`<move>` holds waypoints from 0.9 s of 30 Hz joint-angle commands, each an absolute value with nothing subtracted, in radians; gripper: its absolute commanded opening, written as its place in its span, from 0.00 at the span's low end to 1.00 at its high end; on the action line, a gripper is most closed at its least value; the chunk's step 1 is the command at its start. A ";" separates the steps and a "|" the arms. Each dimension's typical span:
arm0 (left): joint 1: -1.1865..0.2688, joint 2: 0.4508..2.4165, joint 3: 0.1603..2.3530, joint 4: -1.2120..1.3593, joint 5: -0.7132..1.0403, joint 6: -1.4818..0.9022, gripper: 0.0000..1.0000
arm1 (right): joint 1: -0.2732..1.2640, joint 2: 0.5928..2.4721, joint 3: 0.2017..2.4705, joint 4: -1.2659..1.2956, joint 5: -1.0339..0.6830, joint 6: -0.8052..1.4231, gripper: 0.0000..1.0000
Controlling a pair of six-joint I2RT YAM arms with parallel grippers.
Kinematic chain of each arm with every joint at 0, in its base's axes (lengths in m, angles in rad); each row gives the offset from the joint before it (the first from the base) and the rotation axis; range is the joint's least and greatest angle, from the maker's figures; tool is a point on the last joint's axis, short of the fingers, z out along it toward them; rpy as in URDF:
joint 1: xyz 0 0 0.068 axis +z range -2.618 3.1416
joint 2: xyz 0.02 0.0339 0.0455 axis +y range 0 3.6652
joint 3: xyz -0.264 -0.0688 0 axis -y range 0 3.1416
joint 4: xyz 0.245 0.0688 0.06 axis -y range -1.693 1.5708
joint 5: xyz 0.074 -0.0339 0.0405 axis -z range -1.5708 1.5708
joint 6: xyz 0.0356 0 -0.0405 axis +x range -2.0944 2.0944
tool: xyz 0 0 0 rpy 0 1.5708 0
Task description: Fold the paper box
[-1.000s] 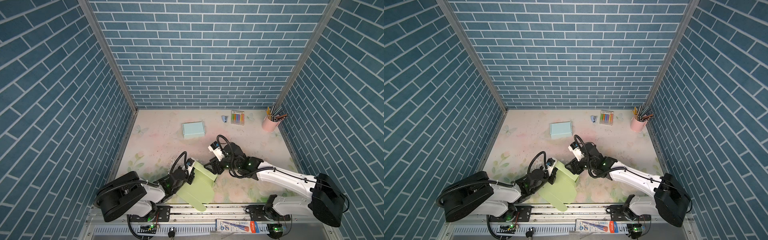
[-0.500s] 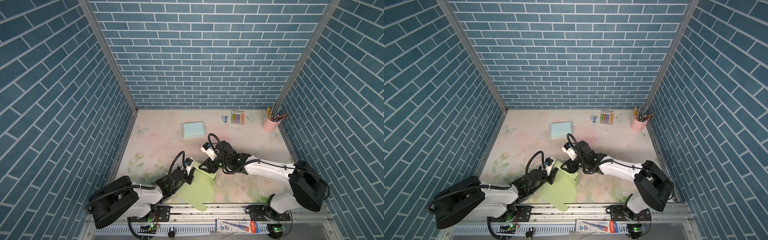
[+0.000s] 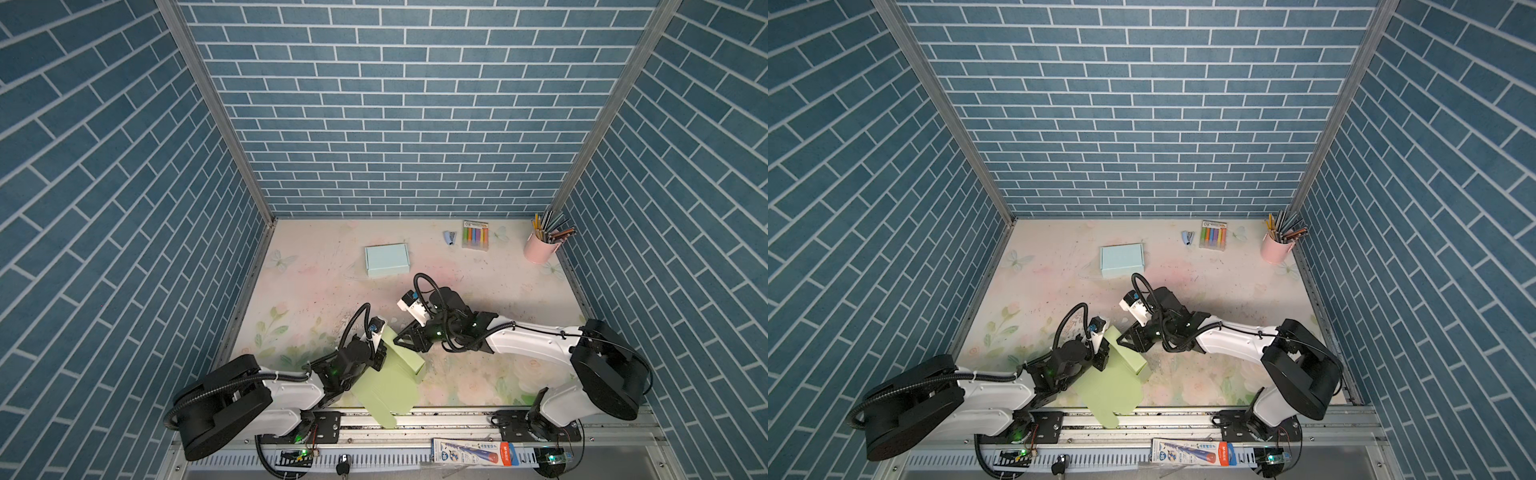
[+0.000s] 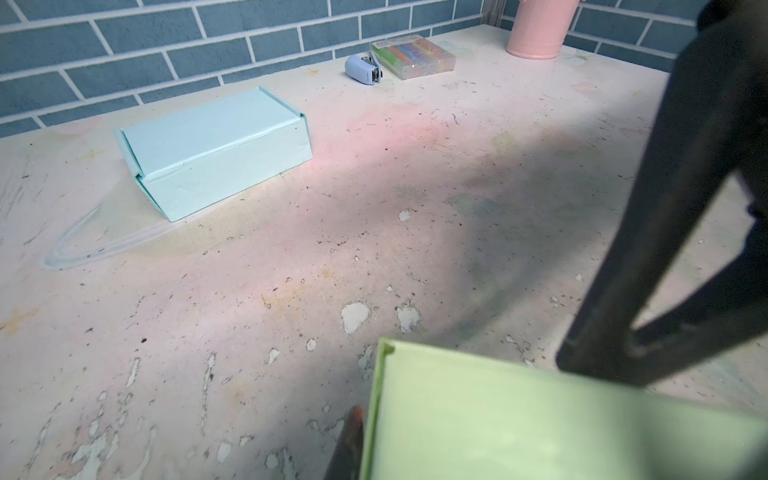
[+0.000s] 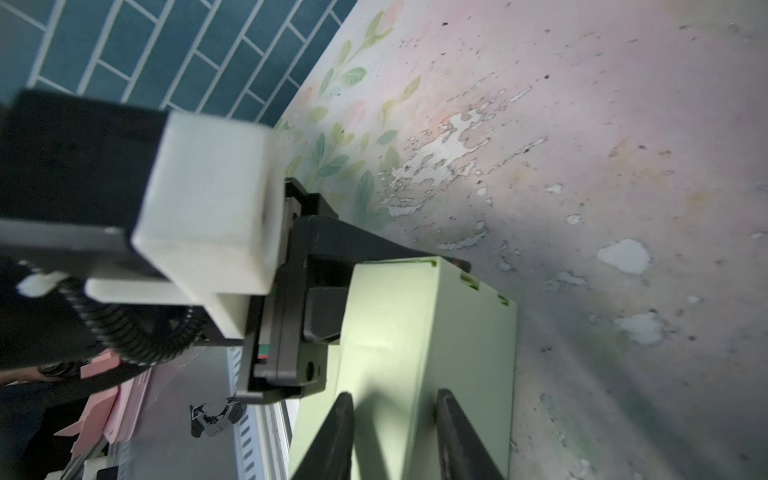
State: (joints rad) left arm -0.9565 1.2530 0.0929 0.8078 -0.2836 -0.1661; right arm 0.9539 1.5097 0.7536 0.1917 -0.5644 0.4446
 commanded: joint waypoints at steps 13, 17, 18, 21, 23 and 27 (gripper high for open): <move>-0.959 1.230 0.062 0.870 -0.267 -0.125 0.10 | 0.806 1.401 0.655 0.351 -0.642 0.571 0.43; -0.961 1.242 0.071 0.869 -0.264 -0.121 0.09 | 0.737 1.403 0.658 0.332 -0.598 0.538 0.41; -0.963 1.245 0.071 0.874 -0.262 -0.122 0.09 | 0.733 1.422 0.673 0.319 -0.577 0.519 0.41; -0.960 1.257 0.079 0.874 -0.260 -0.119 0.09 | 0.730 1.528 0.749 0.263 -0.627 0.452 0.37; -0.958 1.262 0.083 0.872 -0.261 -0.117 0.09 | 0.746 1.587 0.772 0.264 -0.640 0.440 0.34; -0.956 1.273 0.083 0.885 -0.256 -0.113 0.09 | 0.795 1.649 0.804 0.264 -0.654 0.420 0.30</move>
State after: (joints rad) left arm -0.9569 1.2587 0.0692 0.8623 -0.2649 -0.1303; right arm 0.7616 1.6218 0.7753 0.2970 -0.6277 0.4793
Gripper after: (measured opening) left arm 0.095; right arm 0.306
